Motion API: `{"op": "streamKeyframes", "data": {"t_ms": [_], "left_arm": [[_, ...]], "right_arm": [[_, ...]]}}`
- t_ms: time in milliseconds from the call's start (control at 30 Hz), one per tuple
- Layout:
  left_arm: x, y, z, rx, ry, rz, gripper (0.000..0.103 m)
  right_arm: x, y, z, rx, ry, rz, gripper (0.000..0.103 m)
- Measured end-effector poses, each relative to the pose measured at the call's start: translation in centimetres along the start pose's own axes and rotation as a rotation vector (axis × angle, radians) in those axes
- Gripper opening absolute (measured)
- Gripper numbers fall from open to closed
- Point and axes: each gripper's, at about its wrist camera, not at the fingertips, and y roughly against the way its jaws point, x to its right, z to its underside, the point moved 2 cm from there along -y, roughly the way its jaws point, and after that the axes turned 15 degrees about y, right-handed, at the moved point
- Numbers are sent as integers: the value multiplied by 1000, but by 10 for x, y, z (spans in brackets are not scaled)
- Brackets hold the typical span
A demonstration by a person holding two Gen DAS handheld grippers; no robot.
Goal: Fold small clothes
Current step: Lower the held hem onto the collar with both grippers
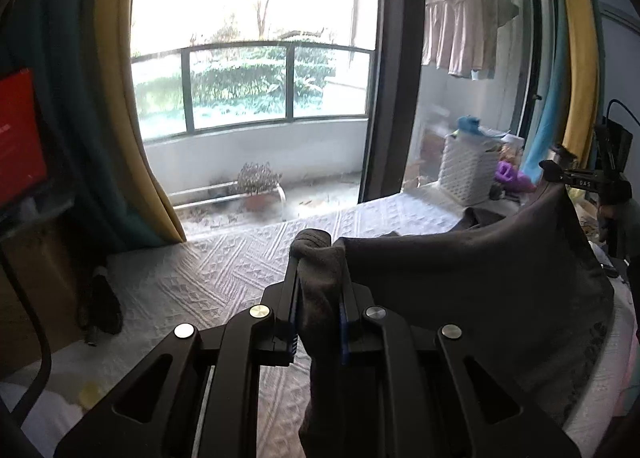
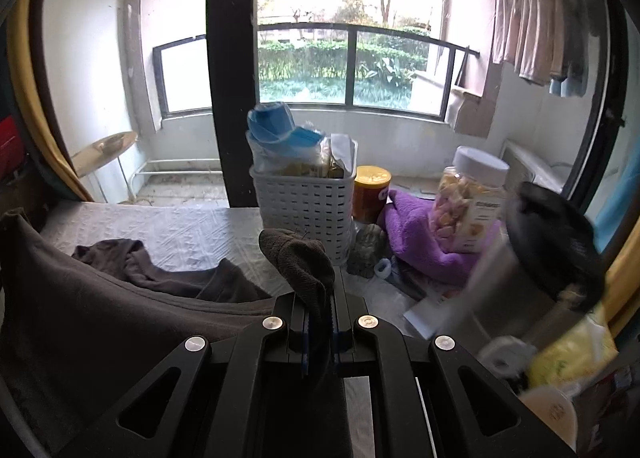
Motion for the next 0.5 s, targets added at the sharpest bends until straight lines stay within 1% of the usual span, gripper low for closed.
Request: {"op": "streamKeyframes", "data": {"t_ms": [100,200,333,367,400,433,467,500], "left_arm": [[-5,-13,-3,-1,0,-5,13],[-4,-18,-8,27,-12,6,13],[-2,-23,-21,102,-49,24,14],[-3,-25,-23,129,-57,14,15],[-5,-30,-24,141,-64,-6,18],[-8,-40,-23,140,-76,-52,18],[-13,-54,-19,93,-73,-87,18],[-18,-70,-14,16,-64,-112,18]], "right_arm": [[2,-21,-3,-14,-3,-9,7],[4,-36,-8,-16,-9,-11,7],[8,-48,-15,11,-17,21,7],[9,-52,-15,13,-19,37,7],[10,-58,-13,10,-19,64,7],[11,-67,-9,-13,-21,83,7],[13,-77,-4,-51,-30,79,11],[12,-93,4,-132,-38,66,16]]}}
